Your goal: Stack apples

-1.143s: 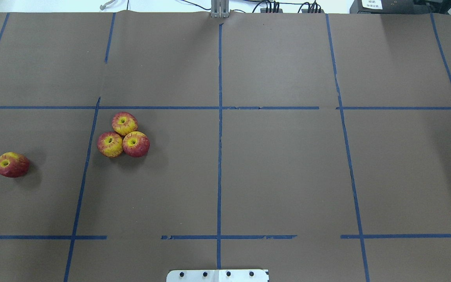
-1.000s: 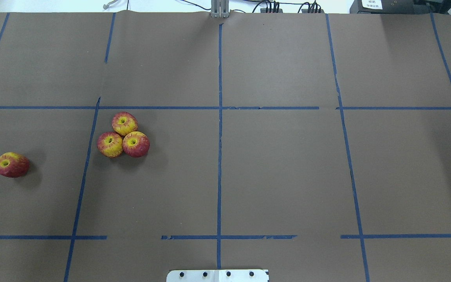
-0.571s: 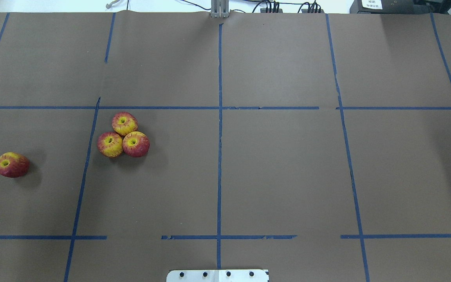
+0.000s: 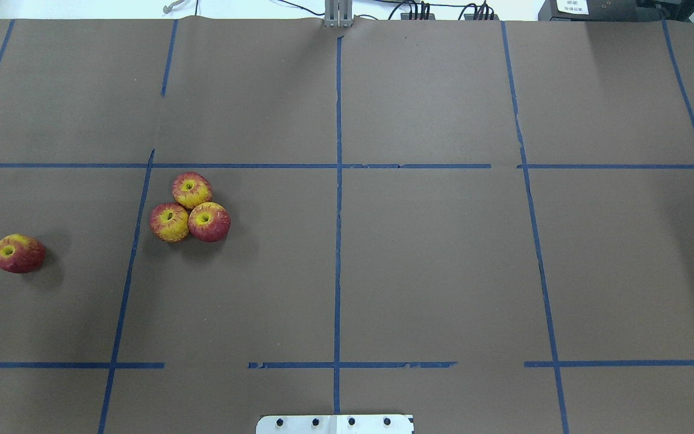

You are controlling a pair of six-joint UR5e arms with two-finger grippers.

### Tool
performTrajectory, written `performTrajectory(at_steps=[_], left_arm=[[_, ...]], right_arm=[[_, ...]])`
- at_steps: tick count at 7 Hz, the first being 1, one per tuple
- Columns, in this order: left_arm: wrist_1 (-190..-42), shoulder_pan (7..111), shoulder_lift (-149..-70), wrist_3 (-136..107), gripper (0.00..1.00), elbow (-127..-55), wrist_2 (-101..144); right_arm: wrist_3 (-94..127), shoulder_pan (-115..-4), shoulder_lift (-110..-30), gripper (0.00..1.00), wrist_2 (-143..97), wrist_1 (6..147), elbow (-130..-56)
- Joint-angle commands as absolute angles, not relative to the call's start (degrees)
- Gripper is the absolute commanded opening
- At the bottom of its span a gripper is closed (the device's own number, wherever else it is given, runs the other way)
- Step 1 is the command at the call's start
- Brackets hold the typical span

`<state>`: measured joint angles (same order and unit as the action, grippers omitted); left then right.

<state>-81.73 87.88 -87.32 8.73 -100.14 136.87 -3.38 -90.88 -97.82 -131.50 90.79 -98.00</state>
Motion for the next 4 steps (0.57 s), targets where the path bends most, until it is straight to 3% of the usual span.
performTrajectory(at_steps=[1,2,4], left_arm=[[-85.7,87.3,-88.0,8.3,1.00,-99.8,137.5],[-90.4,87.2,-87.3,6.3,1.00,-100.8,138.7],[-100.1,77.1,-87.4,-9.9,1.00,-100.9,138.3]], right_arm=[[-3.4,-90.9,-97.8,1.00,-131.5,90.8,-98.0],[-3.4,-90.9,-97.8,1.00,-131.5,90.8,-98.0],[-3.4,-90.9,-97.8,1.00,-131.5,90.8,-98.0]])
